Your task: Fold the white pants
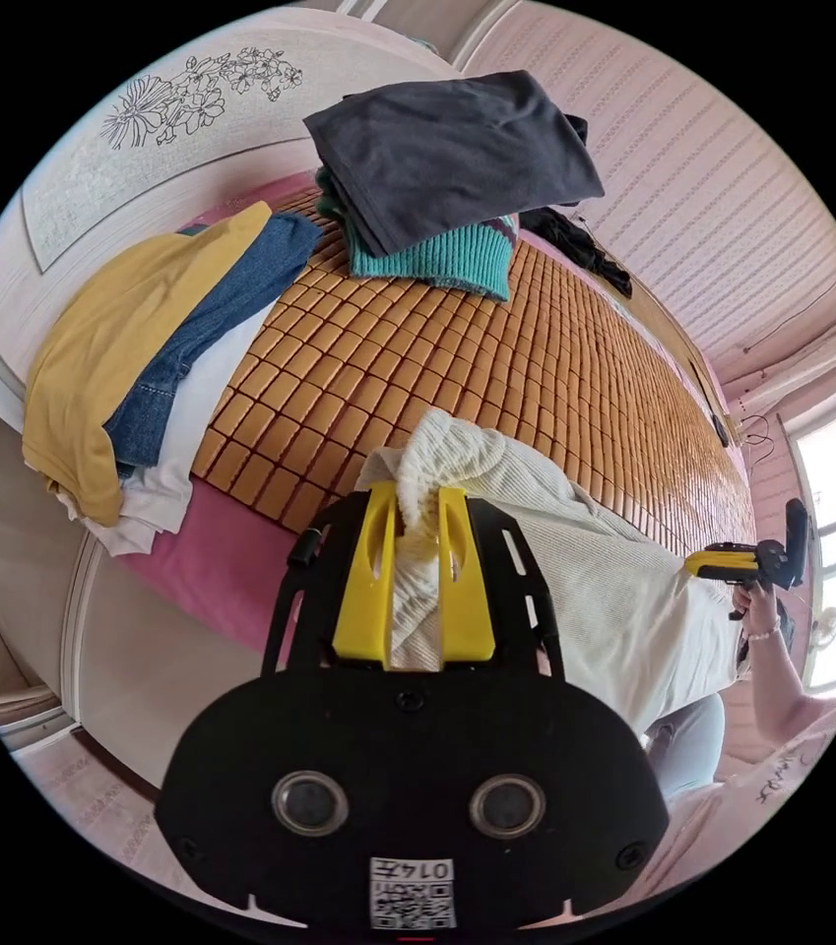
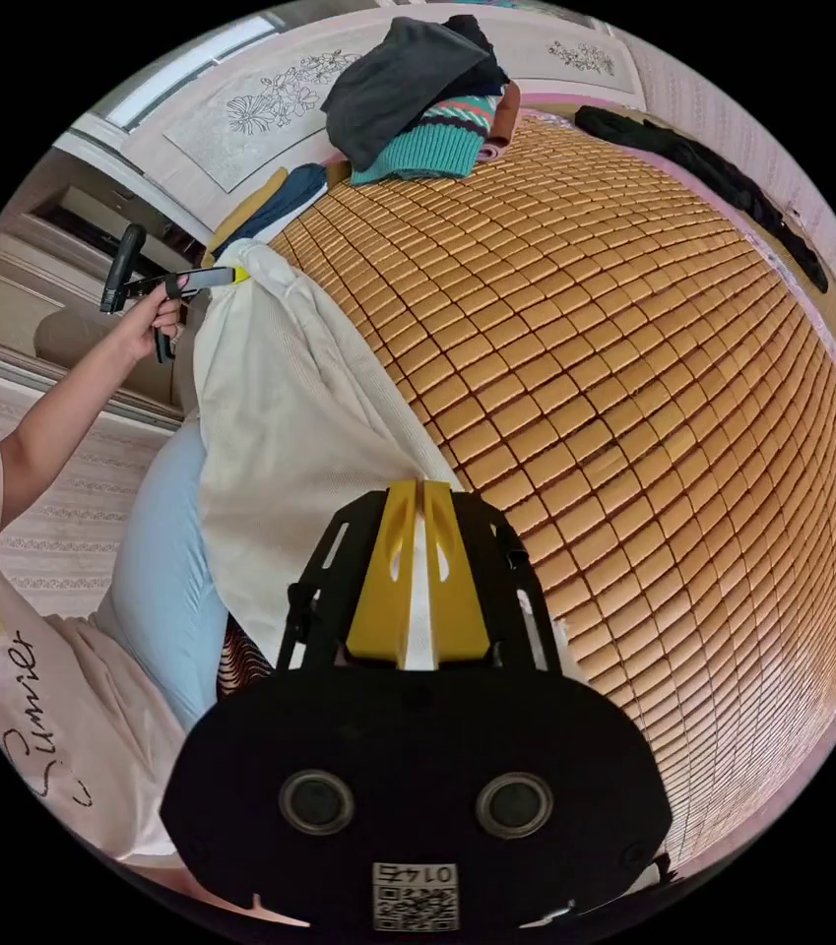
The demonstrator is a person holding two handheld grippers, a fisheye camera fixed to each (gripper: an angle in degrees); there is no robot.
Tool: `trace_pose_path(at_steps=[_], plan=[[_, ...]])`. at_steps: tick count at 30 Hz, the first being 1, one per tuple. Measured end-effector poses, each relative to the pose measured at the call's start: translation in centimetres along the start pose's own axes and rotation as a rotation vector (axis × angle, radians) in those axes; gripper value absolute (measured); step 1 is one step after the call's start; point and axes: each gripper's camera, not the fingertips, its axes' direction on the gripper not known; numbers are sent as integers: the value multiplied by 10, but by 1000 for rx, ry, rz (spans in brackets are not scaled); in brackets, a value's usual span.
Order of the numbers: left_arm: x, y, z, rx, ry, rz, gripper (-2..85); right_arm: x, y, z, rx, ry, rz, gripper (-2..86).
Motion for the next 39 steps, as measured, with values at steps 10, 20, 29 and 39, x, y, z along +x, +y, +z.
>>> trace_pose_path(at_steps=[10, 20, 29, 39], plan=[[-37, 11, 4, -21, -85, -27, 130, 42, -20, 14, 69, -91, 115, 109], [-132, 152, -38, 157, 131, -440, 169, 42, 0, 55, -129, 26, 45, 117], [-144, 148, -8, 61, 203, -478, 138, 24, -18, 71, -183, 75, 43, 90], [-127, 158, -36, 227, 313, -413, 49, 24, -18, 73, -152, 50, 87, 48]])
